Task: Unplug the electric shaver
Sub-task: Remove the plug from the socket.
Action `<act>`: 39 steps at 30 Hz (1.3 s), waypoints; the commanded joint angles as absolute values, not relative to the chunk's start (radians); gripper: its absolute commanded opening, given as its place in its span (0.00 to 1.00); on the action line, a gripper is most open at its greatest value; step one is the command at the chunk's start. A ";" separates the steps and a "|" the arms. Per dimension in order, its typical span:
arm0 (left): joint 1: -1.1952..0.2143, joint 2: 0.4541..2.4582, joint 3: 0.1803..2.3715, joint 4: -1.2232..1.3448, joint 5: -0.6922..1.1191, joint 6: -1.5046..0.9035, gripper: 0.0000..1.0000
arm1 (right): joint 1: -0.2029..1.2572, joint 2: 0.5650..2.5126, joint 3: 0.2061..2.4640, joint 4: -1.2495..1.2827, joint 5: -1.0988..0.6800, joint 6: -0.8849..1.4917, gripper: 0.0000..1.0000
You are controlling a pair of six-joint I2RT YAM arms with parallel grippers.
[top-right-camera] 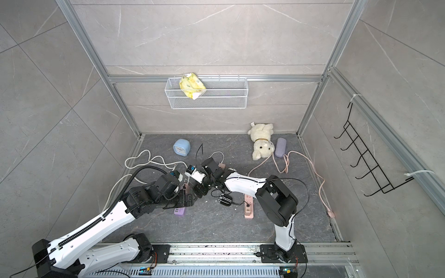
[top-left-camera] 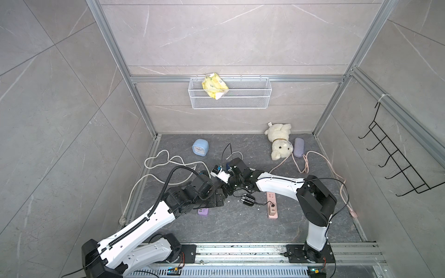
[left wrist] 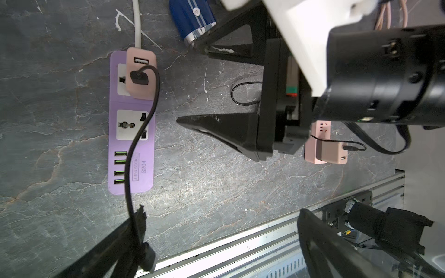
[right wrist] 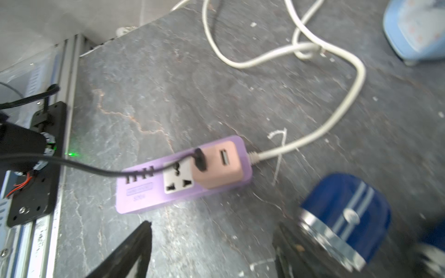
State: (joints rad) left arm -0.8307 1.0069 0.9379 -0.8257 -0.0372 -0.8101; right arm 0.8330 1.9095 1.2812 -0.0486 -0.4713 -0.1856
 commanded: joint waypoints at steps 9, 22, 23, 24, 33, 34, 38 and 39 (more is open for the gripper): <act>-0.815 0.967 0.924 -0.864 -0.073 -0.790 0.99 | 0.869 2.038 1.412 -0.032 -0.546 -0.253 0.80; -0.807 0.976 0.911 -0.845 -0.055 -0.790 0.99 | 0.895 2.116 1.486 -0.055 -0.436 -0.300 0.77; -0.807 0.975 0.911 -0.845 -0.054 -0.789 0.99 | 0.896 2.121 1.490 -0.054 -0.429 -0.305 0.77; -0.807 0.974 0.911 -0.843 -0.052 -0.790 0.99 | 0.896 2.129 1.495 -0.054 -0.424 -0.312 0.77; -0.806 0.942 0.906 -0.861 -0.060 -0.798 0.99 | 0.891 2.181 1.551 -0.068 -0.400 -0.348 0.77; -0.805 0.941 0.905 -0.861 -0.061 -0.799 0.99 | 0.891 2.183 1.551 -0.063 -0.399 -0.349 0.77; -0.805 0.940 0.903 -0.862 -0.059 -0.802 0.99 | 0.890 2.187 1.554 -0.066 -0.398 -0.351 0.73; -0.805 0.942 0.903 -0.861 -0.060 -0.801 0.99 | 0.889 2.187 1.552 -0.067 -0.400 -0.352 0.71</act>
